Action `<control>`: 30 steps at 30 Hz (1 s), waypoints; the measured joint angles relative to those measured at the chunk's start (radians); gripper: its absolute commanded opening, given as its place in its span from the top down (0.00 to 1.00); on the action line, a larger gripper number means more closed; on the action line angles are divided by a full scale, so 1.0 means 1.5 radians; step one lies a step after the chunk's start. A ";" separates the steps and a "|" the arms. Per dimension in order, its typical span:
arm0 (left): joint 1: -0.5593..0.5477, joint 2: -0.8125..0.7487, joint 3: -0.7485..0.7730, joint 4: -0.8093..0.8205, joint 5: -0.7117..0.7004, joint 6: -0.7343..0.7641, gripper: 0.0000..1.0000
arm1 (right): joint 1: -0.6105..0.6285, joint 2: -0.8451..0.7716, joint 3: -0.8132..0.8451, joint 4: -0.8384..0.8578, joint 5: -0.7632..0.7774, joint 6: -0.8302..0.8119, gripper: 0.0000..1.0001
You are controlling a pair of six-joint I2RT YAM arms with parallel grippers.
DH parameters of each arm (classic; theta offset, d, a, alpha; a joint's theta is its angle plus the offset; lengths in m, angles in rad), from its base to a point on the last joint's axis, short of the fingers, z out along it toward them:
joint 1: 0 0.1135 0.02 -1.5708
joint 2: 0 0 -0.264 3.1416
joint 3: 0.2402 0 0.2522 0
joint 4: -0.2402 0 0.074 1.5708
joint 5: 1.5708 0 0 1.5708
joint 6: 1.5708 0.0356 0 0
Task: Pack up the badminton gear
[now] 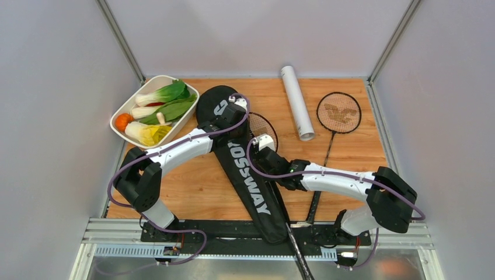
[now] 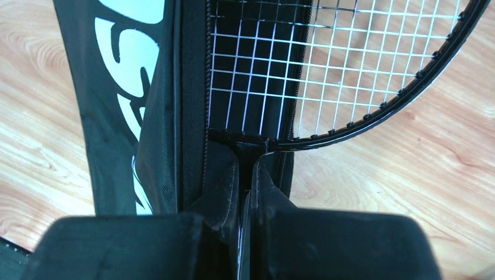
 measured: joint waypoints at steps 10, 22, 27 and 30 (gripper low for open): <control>-0.010 -0.003 -0.005 -0.006 0.066 0.010 1.00 | 0.025 -0.029 -0.027 0.048 -0.018 -0.011 1.00; -0.009 -0.083 -0.098 0.040 0.082 -0.049 1.00 | 0.029 0.015 0.030 0.067 0.082 0.026 1.00; -0.009 -0.104 -0.142 0.076 0.082 -0.107 1.00 | 0.019 0.085 0.072 0.113 0.118 0.056 0.89; -0.007 -0.104 -0.155 0.088 0.072 -0.129 1.00 | 0.014 0.108 0.078 0.126 0.130 0.075 0.76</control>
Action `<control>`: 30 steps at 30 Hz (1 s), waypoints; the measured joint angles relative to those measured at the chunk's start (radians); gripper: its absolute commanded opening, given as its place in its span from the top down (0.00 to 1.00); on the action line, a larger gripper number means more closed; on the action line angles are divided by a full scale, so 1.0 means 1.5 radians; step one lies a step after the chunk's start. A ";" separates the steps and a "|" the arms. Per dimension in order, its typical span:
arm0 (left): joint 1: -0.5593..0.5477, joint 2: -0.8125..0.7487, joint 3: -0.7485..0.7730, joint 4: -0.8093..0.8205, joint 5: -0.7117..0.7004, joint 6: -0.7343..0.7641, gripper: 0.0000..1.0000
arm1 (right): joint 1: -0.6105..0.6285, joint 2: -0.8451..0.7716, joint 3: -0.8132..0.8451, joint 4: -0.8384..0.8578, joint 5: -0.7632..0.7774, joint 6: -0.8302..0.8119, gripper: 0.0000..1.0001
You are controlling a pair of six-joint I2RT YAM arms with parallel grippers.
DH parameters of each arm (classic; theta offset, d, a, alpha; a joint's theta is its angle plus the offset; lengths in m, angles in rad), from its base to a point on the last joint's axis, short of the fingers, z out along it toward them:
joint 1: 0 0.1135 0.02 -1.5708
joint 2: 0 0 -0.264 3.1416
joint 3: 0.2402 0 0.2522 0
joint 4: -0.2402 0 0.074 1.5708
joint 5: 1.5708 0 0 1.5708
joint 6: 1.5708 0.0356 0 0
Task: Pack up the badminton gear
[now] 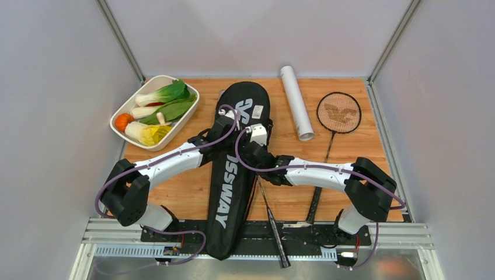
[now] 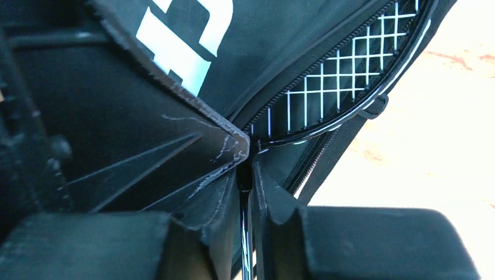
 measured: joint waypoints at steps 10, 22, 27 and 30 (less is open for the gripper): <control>-0.003 0.004 -0.005 0.002 -0.012 -0.020 1.00 | -0.021 -0.100 -0.059 -0.025 -0.101 0.005 0.38; -0.003 0.028 -0.002 0.006 -0.012 -0.020 1.00 | -0.017 -0.376 -0.258 -0.089 -0.327 0.006 0.35; -0.003 0.028 -0.002 0.007 -0.011 -0.021 1.00 | -0.017 -0.378 -0.289 -0.095 -0.390 0.012 0.41; -0.003 0.028 -0.002 0.007 -0.011 -0.021 1.00 | -0.017 -0.378 -0.317 -0.083 -0.422 0.022 0.44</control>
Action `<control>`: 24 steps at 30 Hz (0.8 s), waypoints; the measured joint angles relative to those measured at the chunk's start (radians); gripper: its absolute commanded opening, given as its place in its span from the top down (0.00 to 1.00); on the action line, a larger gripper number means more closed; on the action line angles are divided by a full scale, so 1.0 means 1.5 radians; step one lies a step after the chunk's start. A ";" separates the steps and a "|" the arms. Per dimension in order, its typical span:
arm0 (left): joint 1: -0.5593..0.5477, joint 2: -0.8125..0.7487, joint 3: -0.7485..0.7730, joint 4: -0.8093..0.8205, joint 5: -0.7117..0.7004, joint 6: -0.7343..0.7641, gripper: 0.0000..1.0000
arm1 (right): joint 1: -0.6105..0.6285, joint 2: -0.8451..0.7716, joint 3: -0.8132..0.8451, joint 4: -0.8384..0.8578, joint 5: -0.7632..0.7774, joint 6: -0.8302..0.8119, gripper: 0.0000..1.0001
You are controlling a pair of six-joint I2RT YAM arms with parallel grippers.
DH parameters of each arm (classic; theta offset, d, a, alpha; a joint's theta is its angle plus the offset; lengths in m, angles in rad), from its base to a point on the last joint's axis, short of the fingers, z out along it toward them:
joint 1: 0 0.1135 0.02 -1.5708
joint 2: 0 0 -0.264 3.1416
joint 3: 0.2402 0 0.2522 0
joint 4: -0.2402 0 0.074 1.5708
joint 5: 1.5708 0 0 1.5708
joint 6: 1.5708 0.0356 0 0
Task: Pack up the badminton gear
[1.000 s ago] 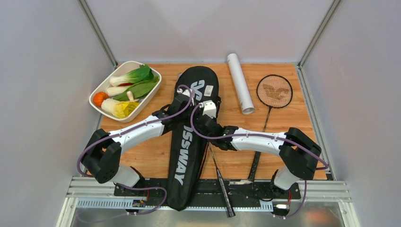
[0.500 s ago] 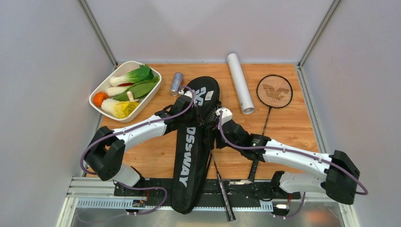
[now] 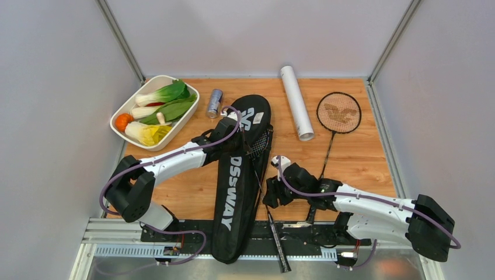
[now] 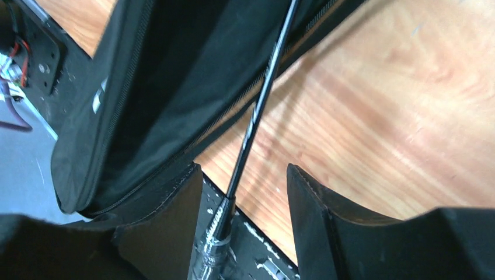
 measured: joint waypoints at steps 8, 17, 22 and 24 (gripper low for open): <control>0.000 0.000 0.000 0.002 0.001 -0.005 1.00 | 0.000 0.008 -0.095 0.072 -0.058 0.059 0.51; 0.000 0.000 0.000 0.016 0.002 -0.022 1.00 | 0.000 0.077 -0.115 0.198 -0.079 0.106 0.91; 0.000 0.000 -0.001 0.019 -0.006 -0.030 1.00 | -0.002 0.081 -0.125 0.239 -0.076 0.160 1.00; 0.000 0.000 -0.004 0.026 -0.009 -0.036 1.00 | -0.003 0.066 -0.125 0.238 -0.062 0.175 1.00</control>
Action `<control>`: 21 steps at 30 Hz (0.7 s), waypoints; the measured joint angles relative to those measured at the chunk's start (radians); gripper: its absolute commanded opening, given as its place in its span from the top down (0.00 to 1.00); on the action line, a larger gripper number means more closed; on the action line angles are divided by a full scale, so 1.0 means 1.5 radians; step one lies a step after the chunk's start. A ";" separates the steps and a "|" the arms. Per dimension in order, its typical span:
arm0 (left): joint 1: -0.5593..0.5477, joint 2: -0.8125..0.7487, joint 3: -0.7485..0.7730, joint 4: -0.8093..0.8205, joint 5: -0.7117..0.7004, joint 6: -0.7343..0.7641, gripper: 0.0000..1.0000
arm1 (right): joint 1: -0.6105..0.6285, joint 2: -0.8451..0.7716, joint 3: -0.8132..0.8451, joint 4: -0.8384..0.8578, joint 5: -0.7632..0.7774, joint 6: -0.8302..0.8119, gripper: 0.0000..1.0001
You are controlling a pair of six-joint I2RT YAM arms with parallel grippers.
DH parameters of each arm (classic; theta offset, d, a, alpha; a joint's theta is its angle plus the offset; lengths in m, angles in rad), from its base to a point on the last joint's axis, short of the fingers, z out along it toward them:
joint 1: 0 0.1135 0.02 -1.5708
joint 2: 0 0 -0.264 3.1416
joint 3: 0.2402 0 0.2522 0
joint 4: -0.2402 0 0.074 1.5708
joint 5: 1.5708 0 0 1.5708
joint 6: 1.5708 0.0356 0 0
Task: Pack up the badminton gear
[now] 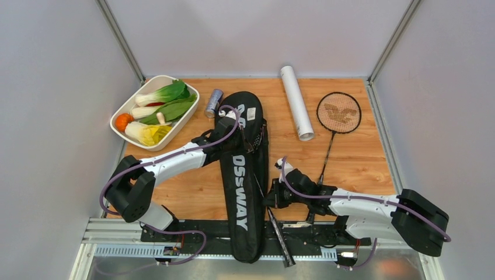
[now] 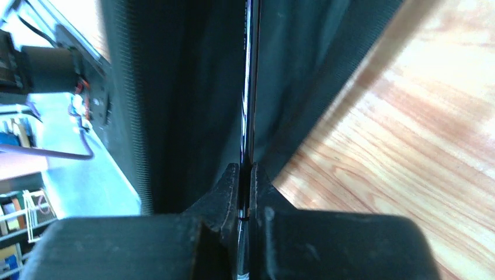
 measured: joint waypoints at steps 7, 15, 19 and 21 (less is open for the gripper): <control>-0.001 0.000 -0.022 0.050 0.001 -0.043 1.00 | 0.000 -0.049 0.033 -0.004 0.085 0.037 1.00; -0.008 -0.002 -0.035 0.095 0.014 -0.089 1.00 | 0.000 0.036 0.074 0.042 0.154 0.034 1.00; -0.009 -0.017 -0.040 0.101 0.013 -0.098 1.00 | 0.000 0.063 0.074 0.064 0.182 0.022 1.00; -0.009 -0.024 -0.043 0.108 0.013 -0.103 1.00 | -0.001 0.076 0.074 0.081 0.190 0.016 1.00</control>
